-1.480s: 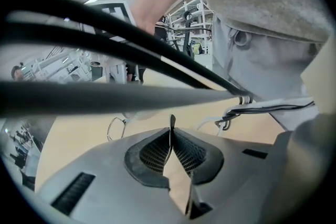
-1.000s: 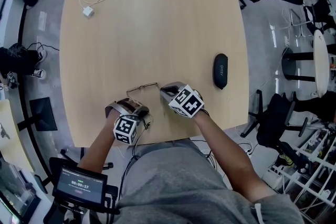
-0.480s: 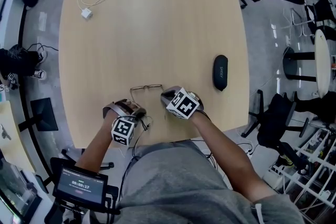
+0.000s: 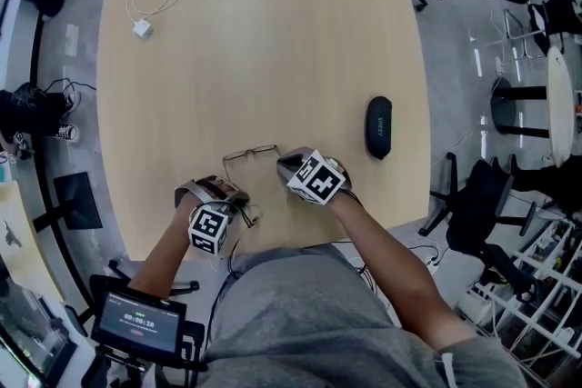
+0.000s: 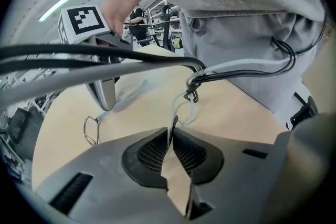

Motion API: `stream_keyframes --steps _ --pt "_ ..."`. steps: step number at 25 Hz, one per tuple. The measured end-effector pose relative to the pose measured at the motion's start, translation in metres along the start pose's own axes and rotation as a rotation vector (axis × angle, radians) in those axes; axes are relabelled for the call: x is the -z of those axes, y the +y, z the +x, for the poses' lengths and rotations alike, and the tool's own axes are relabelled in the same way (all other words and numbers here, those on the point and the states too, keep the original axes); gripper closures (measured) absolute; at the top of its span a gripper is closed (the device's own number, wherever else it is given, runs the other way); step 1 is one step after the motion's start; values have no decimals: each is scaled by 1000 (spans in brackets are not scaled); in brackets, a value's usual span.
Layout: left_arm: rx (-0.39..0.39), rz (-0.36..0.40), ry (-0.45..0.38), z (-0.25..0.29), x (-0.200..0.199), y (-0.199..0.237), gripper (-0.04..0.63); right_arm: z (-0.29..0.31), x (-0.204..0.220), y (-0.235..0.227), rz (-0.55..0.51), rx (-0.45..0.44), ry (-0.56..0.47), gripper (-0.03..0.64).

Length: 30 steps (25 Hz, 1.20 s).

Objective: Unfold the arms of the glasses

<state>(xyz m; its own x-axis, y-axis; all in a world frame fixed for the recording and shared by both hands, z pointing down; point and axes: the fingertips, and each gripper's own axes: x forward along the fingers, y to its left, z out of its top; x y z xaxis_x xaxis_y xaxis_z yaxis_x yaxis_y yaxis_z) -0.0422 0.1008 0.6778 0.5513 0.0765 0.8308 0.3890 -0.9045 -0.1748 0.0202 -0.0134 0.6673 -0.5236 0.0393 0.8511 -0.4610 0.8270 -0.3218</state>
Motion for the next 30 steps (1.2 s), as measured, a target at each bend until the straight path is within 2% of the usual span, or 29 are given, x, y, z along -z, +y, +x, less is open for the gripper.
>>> stream_keyframes --steps 11,17,21,24,28,30 --pt "-19 0 -3 2 -8 18 575 -1 -3 -5 -2 -51 -34 607" --pt "-58 -79 -34 -1 -6 28 575 -4 -2 -8 8 -102 -75 608" --pt "-109 -205 -109 -8 -9 38 574 -7 -1 -11 1 -120 -109 609" --pt "-82 -236 -122 -11 -4 28 563 -9 -1 -14 18 -134 -136 609" --pt "-4 -191 -86 -13 11 1 549 -7 0 -15 43 -109 -138 609" --pt "11 -167 -76 -16 18 -4 543 -5 0 -16 33 -87 -118 609"
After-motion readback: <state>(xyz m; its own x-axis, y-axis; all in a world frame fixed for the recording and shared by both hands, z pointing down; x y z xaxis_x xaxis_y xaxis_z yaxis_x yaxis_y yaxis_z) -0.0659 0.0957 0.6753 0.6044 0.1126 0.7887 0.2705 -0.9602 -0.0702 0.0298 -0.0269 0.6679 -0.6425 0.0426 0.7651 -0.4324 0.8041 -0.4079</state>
